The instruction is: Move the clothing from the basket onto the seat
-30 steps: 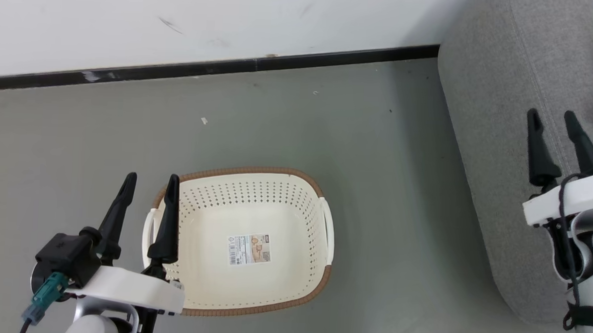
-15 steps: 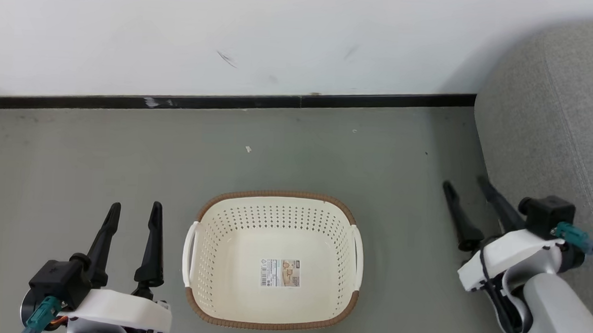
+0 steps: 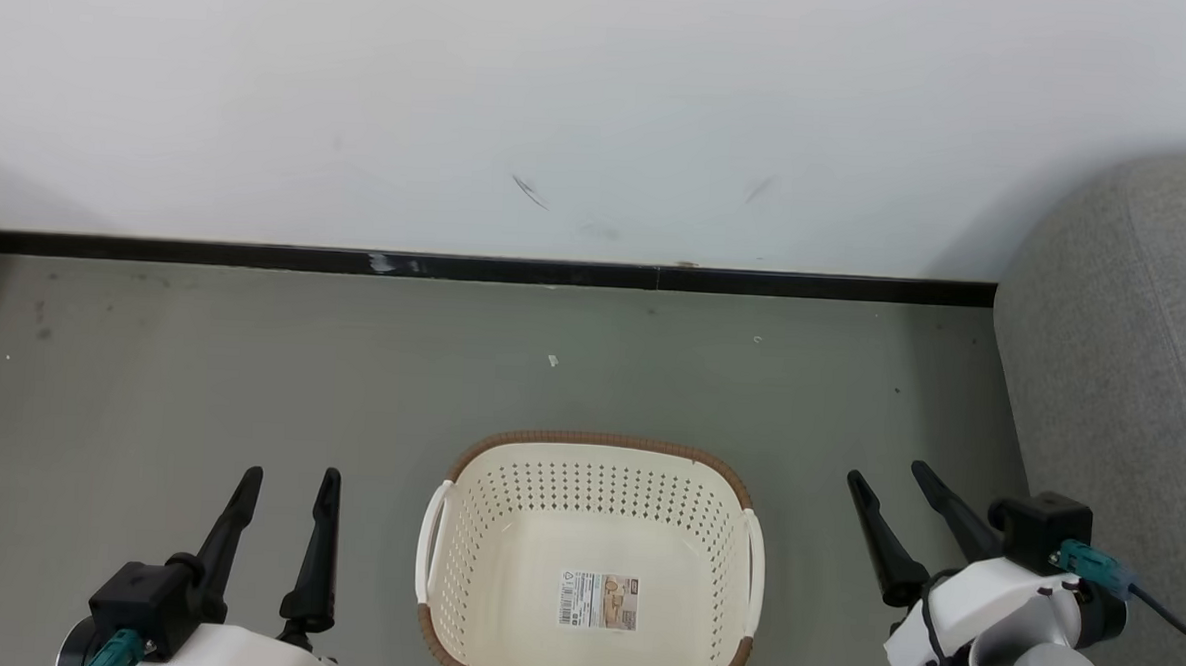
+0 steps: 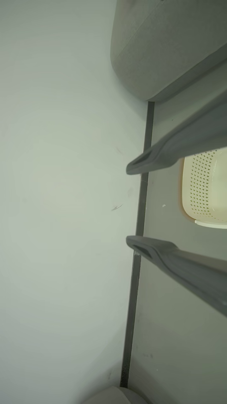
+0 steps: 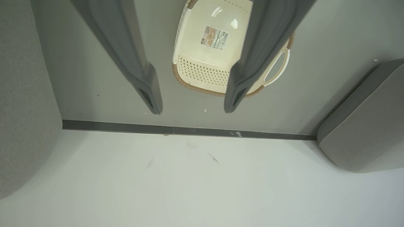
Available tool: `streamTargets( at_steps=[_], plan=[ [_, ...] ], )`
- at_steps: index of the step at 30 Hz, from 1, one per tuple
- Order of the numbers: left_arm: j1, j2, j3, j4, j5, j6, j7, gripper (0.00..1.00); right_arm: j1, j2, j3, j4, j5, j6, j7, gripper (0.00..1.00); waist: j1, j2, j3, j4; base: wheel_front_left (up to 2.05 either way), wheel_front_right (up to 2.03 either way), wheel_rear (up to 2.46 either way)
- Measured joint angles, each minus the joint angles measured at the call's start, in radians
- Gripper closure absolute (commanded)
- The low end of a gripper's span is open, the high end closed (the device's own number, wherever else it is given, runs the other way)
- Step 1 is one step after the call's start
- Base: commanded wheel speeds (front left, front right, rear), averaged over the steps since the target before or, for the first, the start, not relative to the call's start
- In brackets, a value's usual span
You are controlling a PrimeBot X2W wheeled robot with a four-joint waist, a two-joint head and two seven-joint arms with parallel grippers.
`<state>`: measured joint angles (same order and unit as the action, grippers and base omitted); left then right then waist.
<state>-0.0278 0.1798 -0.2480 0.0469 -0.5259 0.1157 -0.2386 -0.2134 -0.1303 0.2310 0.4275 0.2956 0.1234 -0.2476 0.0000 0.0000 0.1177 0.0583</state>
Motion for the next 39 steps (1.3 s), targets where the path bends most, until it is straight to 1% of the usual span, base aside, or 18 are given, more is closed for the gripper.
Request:
streamTargets(
  at_steps=[8,12,17,31,33,34,39],
  plan=[
    [0.021,0.010,-0.011,0.045,0.000,-0.021,0.000,0.00,0.069,0.019,-0.041,-0.024,0.000,0.000,0.000,0.00,0.0000,0.0000,-0.053,0.024,0.00,0.00,0.00],
    [0.037,0.014,-0.011,0.062,0.000,-0.023,0.000,0.00,0.104,0.032,-0.049,-0.032,-0.008,0.000,0.000,0.00,0.0000,0.0000,-0.076,0.028,0.00,0.00,0.00],
    [0.062,0.021,-0.007,0.072,-0.001,-0.023,0.000,0.00,0.135,0.042,-0.047,-0.043,-0.011,0.000,0.000,0.00,0.0000,0.0000,-0.094,0.017,0.00,0.00,0.00],
    [0.062,0.022,-0.007,0.073,-0.001,-0.032,-0.001,0.00,0.173,0.055,-0.052,-0.080,-0.033,0.000,0.000,0.00,0.0000,0.0000,-0.105,-0.011,0.00,0.00,0.00],
    [0.062,0.022,-0.010,0.074,-0.001,-0.043,-0.001,0.00,0.173,0.056,-0.056,-0.091,-0.033,0.000,0.000,0.00,0.0000,0.0000,-0.105,-0.011,0.00,0.00,0.00],
    [0.062,0.023,-0.015,0.074,-0.001,-0.051,-0.001,1.00,0.174,0.057,-0.057,-0.093,-0.035,0.000,0.000,1.00,0.0000,0.0000,-0.106,-0.011,0.00,0.00,0.00],
    [0.081,-0.016,-0.034,0.125,0.000,-0.051,0.001,1.00,0.201,0.070,-0.050,-0.046,-0.034,0.000,0.002,1.00,0.0000,0.0000,-0.106,-0.012,0.00,0.00,0.00]
  ],
)
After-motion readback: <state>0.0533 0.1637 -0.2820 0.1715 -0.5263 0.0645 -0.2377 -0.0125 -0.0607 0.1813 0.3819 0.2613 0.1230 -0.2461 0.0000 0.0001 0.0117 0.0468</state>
